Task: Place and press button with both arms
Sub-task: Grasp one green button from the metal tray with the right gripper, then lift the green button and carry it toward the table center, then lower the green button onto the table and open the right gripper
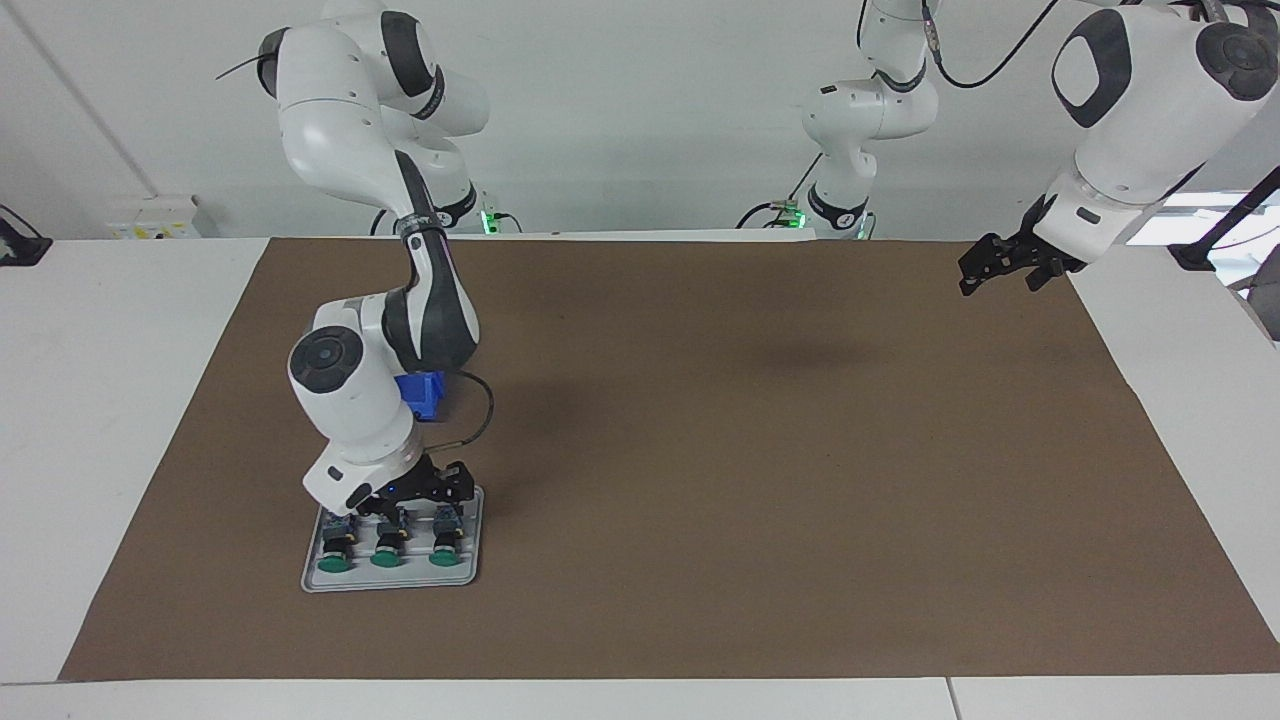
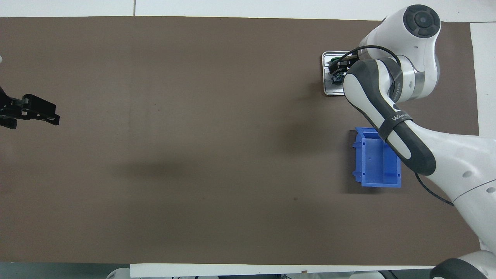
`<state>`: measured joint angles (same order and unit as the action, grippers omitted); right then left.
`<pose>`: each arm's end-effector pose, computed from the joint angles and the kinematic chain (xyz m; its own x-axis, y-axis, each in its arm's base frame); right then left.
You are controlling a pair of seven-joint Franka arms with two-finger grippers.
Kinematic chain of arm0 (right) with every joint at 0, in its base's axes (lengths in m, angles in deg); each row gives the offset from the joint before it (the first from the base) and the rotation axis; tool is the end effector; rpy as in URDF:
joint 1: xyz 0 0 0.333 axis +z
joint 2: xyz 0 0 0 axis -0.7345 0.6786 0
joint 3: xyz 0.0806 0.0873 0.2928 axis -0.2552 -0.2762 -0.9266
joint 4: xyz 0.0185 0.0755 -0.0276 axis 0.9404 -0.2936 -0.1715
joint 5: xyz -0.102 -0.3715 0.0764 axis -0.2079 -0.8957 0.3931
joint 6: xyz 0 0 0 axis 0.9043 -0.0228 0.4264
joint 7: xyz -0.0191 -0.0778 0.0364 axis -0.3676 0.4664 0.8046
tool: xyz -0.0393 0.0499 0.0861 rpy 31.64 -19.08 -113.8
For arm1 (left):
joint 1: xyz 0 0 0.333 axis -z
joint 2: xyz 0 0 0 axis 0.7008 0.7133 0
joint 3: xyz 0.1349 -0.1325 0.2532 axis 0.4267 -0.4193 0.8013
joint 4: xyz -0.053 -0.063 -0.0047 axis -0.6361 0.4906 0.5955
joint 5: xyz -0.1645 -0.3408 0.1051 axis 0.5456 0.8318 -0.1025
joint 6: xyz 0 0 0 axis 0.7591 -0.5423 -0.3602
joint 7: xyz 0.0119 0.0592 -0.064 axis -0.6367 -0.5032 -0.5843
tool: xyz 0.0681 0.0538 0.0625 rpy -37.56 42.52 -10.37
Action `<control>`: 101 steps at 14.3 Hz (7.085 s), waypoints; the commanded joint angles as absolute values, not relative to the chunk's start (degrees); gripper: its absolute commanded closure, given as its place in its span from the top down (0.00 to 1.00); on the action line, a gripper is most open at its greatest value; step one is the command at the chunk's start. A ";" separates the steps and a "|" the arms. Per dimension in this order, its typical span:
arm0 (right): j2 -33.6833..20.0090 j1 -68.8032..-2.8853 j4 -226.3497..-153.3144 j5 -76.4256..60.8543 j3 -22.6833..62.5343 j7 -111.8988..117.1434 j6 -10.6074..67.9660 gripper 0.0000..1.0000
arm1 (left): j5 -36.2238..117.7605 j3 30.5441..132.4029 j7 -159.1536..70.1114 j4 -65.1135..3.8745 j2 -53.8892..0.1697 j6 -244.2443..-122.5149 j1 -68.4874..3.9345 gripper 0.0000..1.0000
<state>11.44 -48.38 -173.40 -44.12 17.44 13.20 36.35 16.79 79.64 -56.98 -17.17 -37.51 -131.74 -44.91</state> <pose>0.7069 0.0830 0.3309 0.9883 0.1272 0.0843 0.1285 -0.9917 -0.0101 0.5377 -0.0445 0.5804 0.9890 -0.0258 -0.1457 -0.0241 -0.9996 0.0130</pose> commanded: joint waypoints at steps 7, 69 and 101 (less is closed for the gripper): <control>15.00 -49.03 -171.60 -44.79 16.40 12.20 40.98 0.91 | 16.60 79.49 -57.50 -18.45 -38.68 -132.53 -45.28 1.00; 1.99 -3.59 -161.31 -26.86 43.47 110.10 -2.26 0.03 | 16.60 79.49 -57.42 -18.45 -38.68 -132.45 -45.28 1.00; -0.57 -1.31 -196.91 -20.71 37.42 122.94 41.76 0.03 | 16.60 79.40 -57.68 -18.45 -38.68 -132.09 -44.93 1.00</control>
